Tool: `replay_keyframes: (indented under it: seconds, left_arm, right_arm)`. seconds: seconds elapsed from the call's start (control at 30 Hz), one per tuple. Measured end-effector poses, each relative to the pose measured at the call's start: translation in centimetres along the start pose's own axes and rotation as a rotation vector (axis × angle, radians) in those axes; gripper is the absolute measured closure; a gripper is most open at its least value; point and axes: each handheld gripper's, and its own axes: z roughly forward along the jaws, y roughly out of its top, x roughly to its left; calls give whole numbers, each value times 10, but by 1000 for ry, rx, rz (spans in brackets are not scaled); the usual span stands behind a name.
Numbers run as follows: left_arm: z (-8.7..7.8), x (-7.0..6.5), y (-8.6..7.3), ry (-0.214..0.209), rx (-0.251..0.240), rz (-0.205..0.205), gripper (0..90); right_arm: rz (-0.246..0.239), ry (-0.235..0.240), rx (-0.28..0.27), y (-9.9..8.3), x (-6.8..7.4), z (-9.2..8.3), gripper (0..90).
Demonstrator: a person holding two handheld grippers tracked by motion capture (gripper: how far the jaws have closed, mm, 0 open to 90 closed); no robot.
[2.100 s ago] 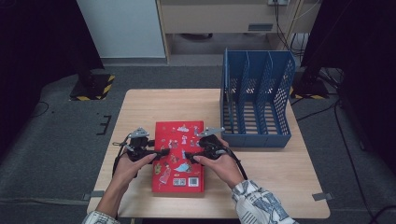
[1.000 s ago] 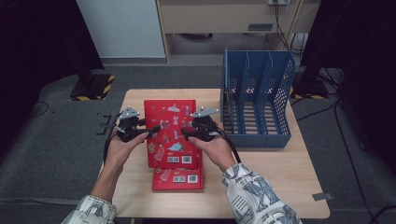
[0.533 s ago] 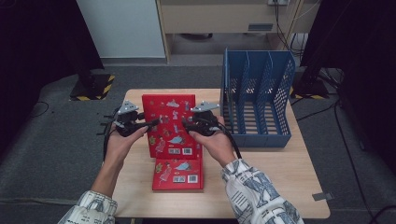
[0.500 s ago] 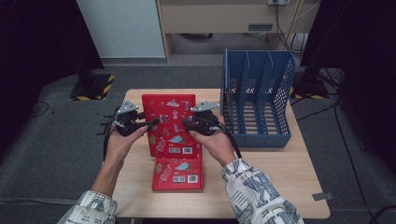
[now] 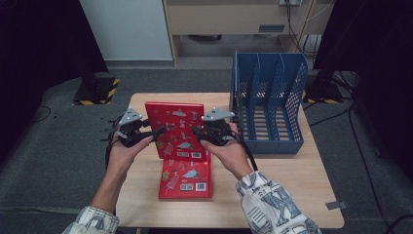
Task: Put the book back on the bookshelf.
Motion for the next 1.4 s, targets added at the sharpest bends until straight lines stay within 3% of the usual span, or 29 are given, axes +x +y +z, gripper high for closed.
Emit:
replay_keyframes:
  seconds: [0.2,0.43,0.63,0.7,1.03,1.4]
  left_arm:
    - [-4,-4,-6,-4,-19,15,344]
    - [-2,-4,-14,-19,-36,2,289]
    - [-2,-7,-20,-35,-14,23,264]
    - [-1,-9,-24,-37,6,30,246]
    - [0,-9,-28,-41,-16,20,229]
    - [-3,-7,-31,-89,-10,35,219]
  right_arm:
    - [-8,52,-8,-4,7,-11,572]
    - [-17,99,-20,-6,14,-19,609]
    - [-19,135,-21,-11,19,-24,623]
    - [-18,141,-21,-11,20,-25,622]
    - [-16,166,-15,-7,24,-25,653]
    - [-30,183,-25,-8,31,-31,700]
